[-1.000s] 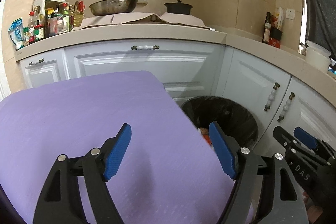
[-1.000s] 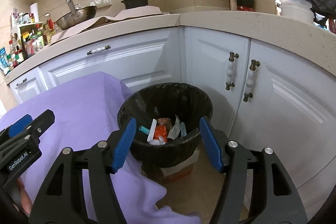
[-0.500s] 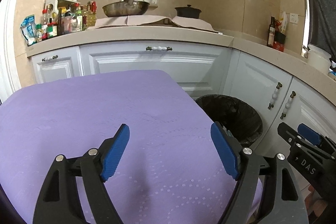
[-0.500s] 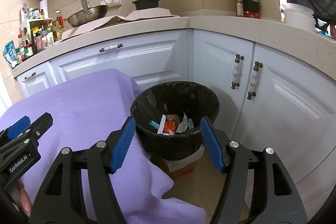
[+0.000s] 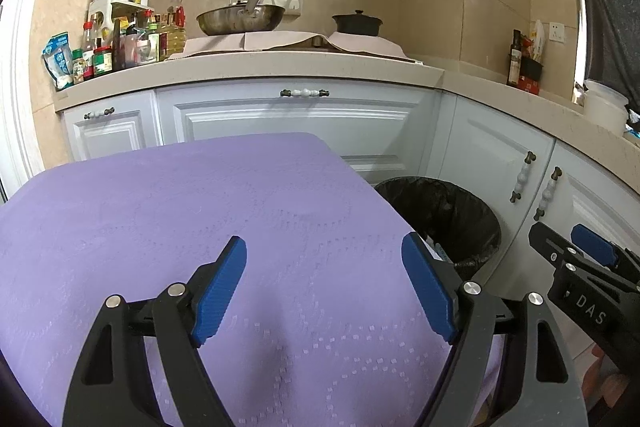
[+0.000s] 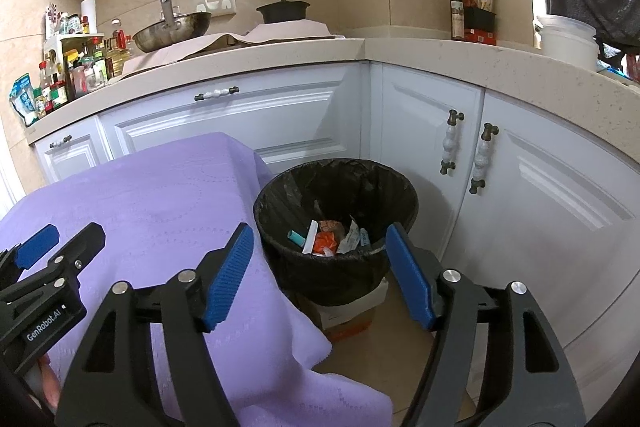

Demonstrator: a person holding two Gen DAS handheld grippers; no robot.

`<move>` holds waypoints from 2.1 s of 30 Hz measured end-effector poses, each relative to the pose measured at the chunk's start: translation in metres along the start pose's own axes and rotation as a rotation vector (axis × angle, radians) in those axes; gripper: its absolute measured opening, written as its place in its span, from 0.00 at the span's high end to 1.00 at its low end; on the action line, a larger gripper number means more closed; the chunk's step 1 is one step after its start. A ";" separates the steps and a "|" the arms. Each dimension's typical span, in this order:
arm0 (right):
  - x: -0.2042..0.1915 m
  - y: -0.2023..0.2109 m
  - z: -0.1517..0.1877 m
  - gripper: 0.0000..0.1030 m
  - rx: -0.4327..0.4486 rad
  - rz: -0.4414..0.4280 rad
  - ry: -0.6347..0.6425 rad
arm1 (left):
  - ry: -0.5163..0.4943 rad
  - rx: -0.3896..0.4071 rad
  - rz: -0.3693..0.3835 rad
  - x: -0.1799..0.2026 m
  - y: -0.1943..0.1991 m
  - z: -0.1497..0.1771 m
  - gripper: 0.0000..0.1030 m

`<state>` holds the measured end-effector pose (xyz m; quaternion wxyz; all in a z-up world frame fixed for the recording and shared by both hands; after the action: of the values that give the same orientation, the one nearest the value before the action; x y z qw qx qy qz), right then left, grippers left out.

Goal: Collect trash

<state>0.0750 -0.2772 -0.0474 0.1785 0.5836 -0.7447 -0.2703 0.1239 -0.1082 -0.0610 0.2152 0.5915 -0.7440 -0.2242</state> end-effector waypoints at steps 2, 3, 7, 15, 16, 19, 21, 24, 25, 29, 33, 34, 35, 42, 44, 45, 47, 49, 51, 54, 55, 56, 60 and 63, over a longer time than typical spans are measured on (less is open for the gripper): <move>0.000 -0.001 -0.001 0.35 0.001 -0.001 0.001 | -0.002 0.000 0.001 0.001 0.000 0.000 0.25; 0.000 -0.001 -0.001 0.35 0.001 0.000 0.002 | -0.003 0.001 0.003 0.001 0.000 0.000 0.25; 0.002 0.001 -0.001 0.35 0.006 0.000 -0.002 | -0.012 0.007 0.010 0.006 0.001 -0.005 0.24; 0.009 0.005 -0.007 0.35 0.012 0.011 -0.005 | -0.022 0.018 0.024 0.015 0.002 -0.014 0.24; 0.009 0.006 -0.009 0.35 0.013 0.013 -0.005 | -0.023 0.021 0.024 0.016 0.002 -0.014 0.24; 0.009 0.005 -0.013 0.35 0.014 0.016 -0.003 | -0.023 0.024 0.026 0.017 0.002 -0.017 0.23; 0.011 0.005 -0.015 0.35 0.017 0.017 -0.004 | -0.021 0.028 0.025 0.017 0.002 -0.019 0.23; 0.011 0.005 -0.019 0.35 0.020 0.020 -0.003 | -0.019 0.031 0.026 0.017 0.001 -0.022 0.22; 0.012 0.005 -0.019 0.35 0.021 0.022 -0.002 | -0.019 0.031 0.026 0.017 0.001 -0.021 0.22; 0.015 0.002 -0.022 0.34 0.015 0.029 -0.004 | -0.026 0.034 0.023 0.018 0.000 -0.025 0.21; 0.020 -0.001 -0.025 0.34 0.011 0.034 -0.009 | -0.030 0.041 0.019 0.019 0.000 -0.028 0.19; 0.021 -0.001 -0.026 0.34 0.012 0.037 -0.010 | -0.030 0.042 0.019 0.020 0.000 -0.029 0.19; 0.021 -0.001 -0.027 0.34 0.012 0.039 -0.010 | -0.032 0.043 0.019 0.021 -0.001 -0.030 0.19; 0.025 -0.004 -0.028 0.33 0.008 0.047 -0.013 | -0.046 0.048 0.022 0.026 -0.002 -0.033 0.18; 0.027 -0.005 -0.028 0.33 0.007 0.048 -0.015 | -0.052 0.048 0.022 0.028 -0.003 -0.033 0.18; 0.028 -0.006 -0.028 0.32 0.007 0.048 -0.017 | -0.054 0.047 0.023 0.028 -0.004 -0.034 0.18; 0.029 -0.006 -0.027 0.32 0.006 0.051 -0.020 | -0.056 0.046 0.024 0.029 -0.005 -0.033 0.18; 0.031 -0.007 -0.027 0.28 0.007 0.055 -0.023 | -0.058 0.042 0.026 0.031 -0.007 -0.034 0.18; 0.033 -0.007 -0.027 0.28 0.008 0.059 -0.027 | -0.060 0.041 0.027 0.033 -0.008 -0.034 0.18; 0.035 -0.008 -0.028 0.28 0.008 0.060 -0.030 | -0.063 0.041 0.025 0.036 -0.010 -0.035 0.18; 0.036 -0.008 -0.028 0.28 0.007 0.060 -0.031 | -0.064 0.041 0.025 0.037 -0.011 -0.036 0.18; 0.037 -0.008 -0.029 0.28 0.008 0.061 -0.032 | -0.064 0.042 0.024 0.038 -0.011 -0.036 0.18; 0.038 -0.009 -0.030 0.28 0.006 0.061 -0.029 | -0.068 0.047 0.021 0.041 -0.012 -0.038 0.18; 0.038 -0.009 -0.031 0.28 0.009 0.065 -0.029 | -0.070 0.049 0.020 0.042 -0.012 -0.039 0.18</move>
<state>0.0905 -0.3220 -0.0306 0.1739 0.5561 -0.7668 -0.2694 0.1477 -0.1548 -0.0347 0.1767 0.5808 -0.7624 -0.2241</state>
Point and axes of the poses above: each gripper's, at about its wrist camera, not at the fingertips, and y roughly against the way its jaws point, x to its right, z to its underside, the point moved 8 cm from there along -y, roughly the way its jaws point, and after that the axes turned 9 degrees about -x, right-handed, at the moved point
